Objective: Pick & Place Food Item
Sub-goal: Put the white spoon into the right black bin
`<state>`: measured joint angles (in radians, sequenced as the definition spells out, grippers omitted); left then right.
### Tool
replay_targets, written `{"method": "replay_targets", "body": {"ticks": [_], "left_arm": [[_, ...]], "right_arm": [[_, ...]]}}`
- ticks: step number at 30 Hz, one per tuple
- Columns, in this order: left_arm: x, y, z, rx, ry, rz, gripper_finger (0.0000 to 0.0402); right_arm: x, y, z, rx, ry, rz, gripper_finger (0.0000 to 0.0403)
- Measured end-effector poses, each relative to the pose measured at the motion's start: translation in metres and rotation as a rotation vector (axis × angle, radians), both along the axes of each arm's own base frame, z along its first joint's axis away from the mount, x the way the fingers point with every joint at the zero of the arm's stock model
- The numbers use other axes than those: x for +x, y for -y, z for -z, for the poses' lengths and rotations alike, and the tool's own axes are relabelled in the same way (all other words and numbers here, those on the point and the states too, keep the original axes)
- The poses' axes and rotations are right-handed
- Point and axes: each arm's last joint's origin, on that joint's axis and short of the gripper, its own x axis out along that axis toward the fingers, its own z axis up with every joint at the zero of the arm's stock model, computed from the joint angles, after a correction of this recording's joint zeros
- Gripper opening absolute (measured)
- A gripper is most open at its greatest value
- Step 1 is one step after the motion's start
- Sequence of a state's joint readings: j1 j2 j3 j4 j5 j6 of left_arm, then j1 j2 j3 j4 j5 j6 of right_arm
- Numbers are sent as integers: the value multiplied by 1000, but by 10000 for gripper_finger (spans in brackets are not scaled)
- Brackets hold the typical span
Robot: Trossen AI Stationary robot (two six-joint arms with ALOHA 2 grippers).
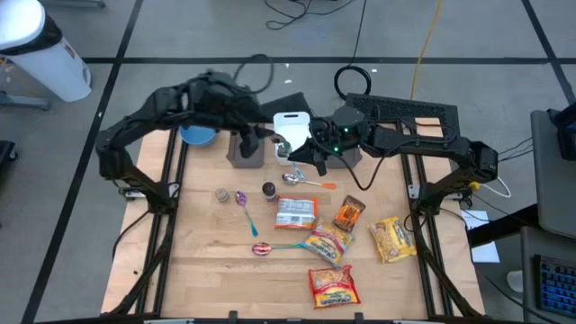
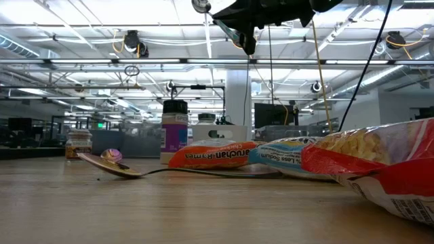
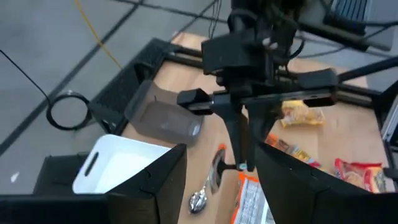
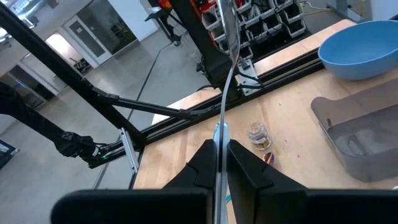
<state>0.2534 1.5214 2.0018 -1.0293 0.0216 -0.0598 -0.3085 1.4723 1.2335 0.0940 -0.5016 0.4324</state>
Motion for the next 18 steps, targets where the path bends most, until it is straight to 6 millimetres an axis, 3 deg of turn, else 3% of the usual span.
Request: {"method": "replay_targets", "body": {"ticks": [9,18], "left_arm": [[-31,2,-20,26,78,-26,200],[-45,-4,-15,10,67,-52,200]], "right_arm": [[-17,15,-16,-10,49,62,7],[-63,38,-44,-79,85,208,7]]}}
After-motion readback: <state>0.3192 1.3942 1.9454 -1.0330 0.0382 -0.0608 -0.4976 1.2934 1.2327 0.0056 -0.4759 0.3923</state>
